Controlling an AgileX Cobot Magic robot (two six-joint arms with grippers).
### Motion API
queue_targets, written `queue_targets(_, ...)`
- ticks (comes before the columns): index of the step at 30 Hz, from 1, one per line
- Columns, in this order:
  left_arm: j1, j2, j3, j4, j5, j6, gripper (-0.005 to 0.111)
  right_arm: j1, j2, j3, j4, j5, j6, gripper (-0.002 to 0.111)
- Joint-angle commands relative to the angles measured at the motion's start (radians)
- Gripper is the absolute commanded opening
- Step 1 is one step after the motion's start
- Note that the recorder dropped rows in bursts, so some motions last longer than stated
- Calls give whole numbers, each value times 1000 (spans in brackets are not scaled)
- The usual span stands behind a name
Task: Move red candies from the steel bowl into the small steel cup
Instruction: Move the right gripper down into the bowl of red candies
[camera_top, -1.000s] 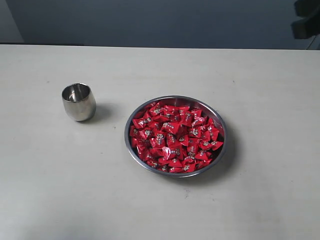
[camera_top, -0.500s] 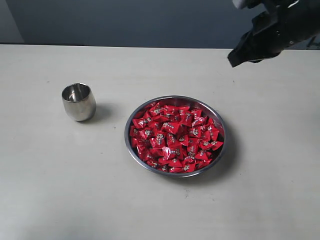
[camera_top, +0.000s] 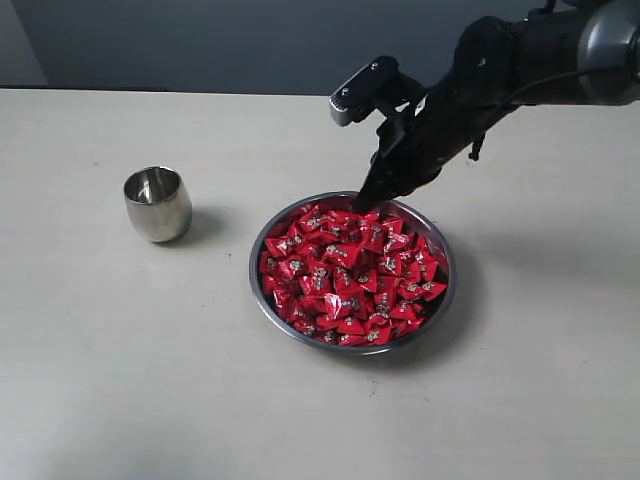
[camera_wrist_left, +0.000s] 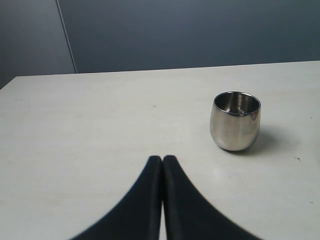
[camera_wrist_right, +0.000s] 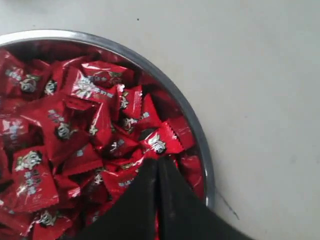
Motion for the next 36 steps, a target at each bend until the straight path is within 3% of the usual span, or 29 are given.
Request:
queue_targets(1, 1, -4, 4, -2, -2, -2, 0, 17, 24, -97, -175, 57, 121, 1)
queue_targets(2, 1, -4, 4, -2, -2, -2, 0, 17, 29, -111, -193, 70, 132, 4)
queue_targets(7, 1, -4, 4, -2, -2, -2, 0, 17, 40, -143, -225, 128, 276, 46)
queue_targets(11, 1, -4, 4, -2, -2, -2, 0, 17, 49, -143, -199, 128, 318, 39)
queue_targets(14, 1, -4, 4, -2, -2, -2, 0, 20, 71, -143, -135, 110, 310, 39)
queue_targets(26, 1, -4, 4, -2, -2, -2, 0, 106, 177, -161, -178, 106, 285, 39)
queue_targets(36, 1, -4, 4, -2, -2, -2, 0, 106, 177, -213, -173, 150, 285, 39)
